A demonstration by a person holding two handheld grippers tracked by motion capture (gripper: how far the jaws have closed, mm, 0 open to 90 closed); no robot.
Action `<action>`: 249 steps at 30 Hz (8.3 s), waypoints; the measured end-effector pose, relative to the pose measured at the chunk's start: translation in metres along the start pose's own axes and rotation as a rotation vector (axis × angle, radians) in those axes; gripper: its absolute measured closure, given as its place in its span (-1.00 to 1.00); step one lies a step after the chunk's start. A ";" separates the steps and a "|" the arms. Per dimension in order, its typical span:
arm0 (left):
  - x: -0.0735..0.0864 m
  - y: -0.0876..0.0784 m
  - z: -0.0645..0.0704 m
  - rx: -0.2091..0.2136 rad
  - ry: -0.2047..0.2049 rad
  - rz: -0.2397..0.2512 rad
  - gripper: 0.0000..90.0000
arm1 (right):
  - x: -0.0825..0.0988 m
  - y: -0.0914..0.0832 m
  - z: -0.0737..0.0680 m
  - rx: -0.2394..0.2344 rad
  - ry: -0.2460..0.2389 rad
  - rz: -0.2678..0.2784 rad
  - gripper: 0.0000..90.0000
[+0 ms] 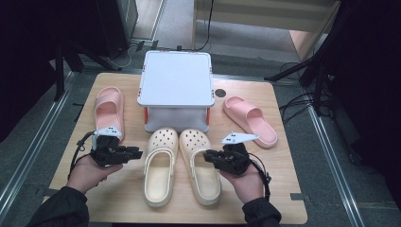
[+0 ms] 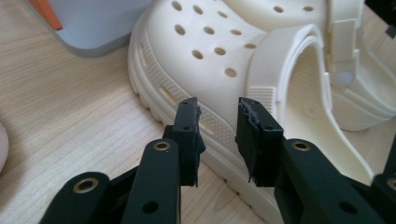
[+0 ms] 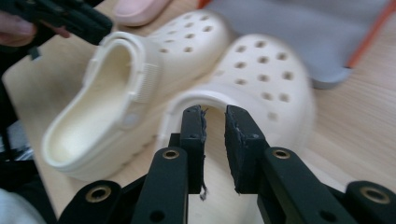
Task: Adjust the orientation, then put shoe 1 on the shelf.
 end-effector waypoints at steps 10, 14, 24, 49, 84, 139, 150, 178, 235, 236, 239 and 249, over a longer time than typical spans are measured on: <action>0.008 0.016 -0.007 -0.003 -0.015 -0.055 0.60 | 0.020 0.000 0.042 0.012 0.046 -0.010 0.77; 0.012 0.025 -0.004 -0.007 0.012 -0.105 0.61 | 0.021 0.009 0.045 0.027 0.022 -0.041 0.77; 0.013 0.027 0.002 -0.001 0.000 -0.109 0.66 | 0.021 0.015 0.050 0.022 0.033 -0.055 0.76; 0.008 0.024 0.019 0.055 0.064 -0.047 0.55 | 0.014 0.018 0.046 -0.008 0.068 -0.042 0.68; -0.108 -0.031 -0.007 0.059 0.037 0.024 0.63 | 0.007 0.009 -0.034 -0.107 0.018 -0.039 0.26; -0.167 -0.007 -0.036 -0.045 0.141 0.013 0.98 | 0.017 0.096 -0.046 0.101 0.150 -0.053 -0.07; -0.167 -0.007 -0.035 -0.061 0.156 0.013 0.99 | 0.019 0.095 -0.041 0.115 0.139 -0.078 0.30; -0.165 -0.008 -0.036 -0.035 0.121 0.023 0.99 | -0.016 0.067 -0.032 0.083 0.070 -0.069 0.53; -0.163 -0.008 -0.037 -0.036 0.114 0.034 0.99 | -0.080 0.138 0.030 0.237 0.128 0.013 0.30; -0.163 -0.008 -0.037 -0.036 0.114 0.034 0.99 | -0.080 0.136 0.029 0.234 0.125 0.013 0.29; -0.163 -0.009 -0.037 -0.036 0.113 0.034 0.99 | -0.080 0.131 0.028 0.229 0.117 0.009 0.27; -0.163 -0.008 -0.037 -0.035 0.106 0.036 0.99 | -0.077 0.104 0.022 0.154 0.105 0.003 0.29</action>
Point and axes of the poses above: each handheld gripper's, and its own axes: y roughly forward along the jaws, x roughly out of its underside, z roughly to its right, the point moved 6 cm from there along y, roughly forward along the jaws, and after that the axes turned 4 degrees about -x, right-handed, at the moved point
